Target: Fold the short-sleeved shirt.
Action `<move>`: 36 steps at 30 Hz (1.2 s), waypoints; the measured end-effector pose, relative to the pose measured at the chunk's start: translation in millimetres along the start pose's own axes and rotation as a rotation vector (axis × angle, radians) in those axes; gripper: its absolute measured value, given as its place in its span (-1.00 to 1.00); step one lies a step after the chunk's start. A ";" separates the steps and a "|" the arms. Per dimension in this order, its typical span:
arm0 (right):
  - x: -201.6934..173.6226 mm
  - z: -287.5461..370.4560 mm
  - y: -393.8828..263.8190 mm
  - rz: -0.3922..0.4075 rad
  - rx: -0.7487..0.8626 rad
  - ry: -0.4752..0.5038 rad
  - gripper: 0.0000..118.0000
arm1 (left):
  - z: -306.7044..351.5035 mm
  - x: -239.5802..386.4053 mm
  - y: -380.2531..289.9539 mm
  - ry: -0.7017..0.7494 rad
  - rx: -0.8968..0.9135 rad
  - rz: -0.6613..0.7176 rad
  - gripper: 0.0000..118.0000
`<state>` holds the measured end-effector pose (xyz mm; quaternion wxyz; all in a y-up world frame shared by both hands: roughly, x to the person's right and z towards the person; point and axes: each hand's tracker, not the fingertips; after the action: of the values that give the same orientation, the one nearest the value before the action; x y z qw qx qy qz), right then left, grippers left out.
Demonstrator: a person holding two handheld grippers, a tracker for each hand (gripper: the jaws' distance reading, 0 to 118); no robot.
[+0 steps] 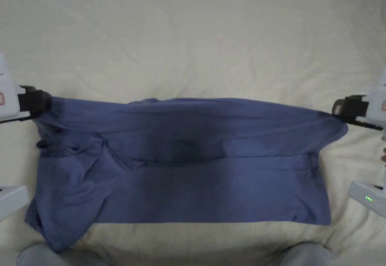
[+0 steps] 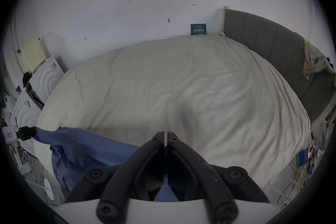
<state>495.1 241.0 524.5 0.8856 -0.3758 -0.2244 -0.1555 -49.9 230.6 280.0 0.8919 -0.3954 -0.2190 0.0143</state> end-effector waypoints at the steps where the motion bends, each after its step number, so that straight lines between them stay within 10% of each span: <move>1: 4.7 3.3 -14.8 -0.021 -0.019 0.000 -0.92 | 4.4 -4.2 -14.2 0.000 -0.010 0.020 -0.98; 7: 19.7 6.9 -89.8 -0.118 -0.096 -0.014 -0.87 | 16.0 -23.3 -88.5 0.061 -0.148 0.189 -0.86; 10: 22.0 10.4 -106.6 -0.141 -0.104 -0.061 -0.15 | 18.5 -22.0 -108.6 0.146 -0.204 0.192 0.21; 14: 23.2 35.2 -99.2 -0.080 -0.032 -0.116 0.36 | 35.7 -22.7 -102.4 0.189 -0.144 0.207 0.84; 19: 1.6 92.1 -72.3 0.023 0.265 -0.094 0.98 | 78.2 5.5 -68.2 0.199 0.198 0.051 0.93; 22: -21.7 120.5 -62.1 0.092 0.397 -0.054 1.00 | 98.3 40.7 -57.6 0.255 0.376 -0.078 1.00; 28: -70.9 147.7 -64.8 0.182 0.573 -0.024 1.00 | 110.4 92.1 -64.7 0.276 0.621 -0.255 1.00; 31: -80.9 145.3 -71.5 0.174 0.588 -0.009 0.96 | 111.6 103.8 -71.1 0.226 0.645 -0.272 0.39; 34: -85.9 142.1 -78.1 0.151 0.596 0.021 -0.14 | 107.4 106.6 -72.4 0.179 0.623 -0.244 -0.69; 36: -90.1 138.8 -79.4 0.157 0.599 0.023 -0.77 | 104.4 109.1 -73.3 0.172 0.603 -0.233 -0.95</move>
<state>344.2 299.6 611.1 0.9687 -0.1126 -0.2205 -0.0179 -4.1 274.9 435.3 0.9796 -0.0856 -0.1725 -0.0568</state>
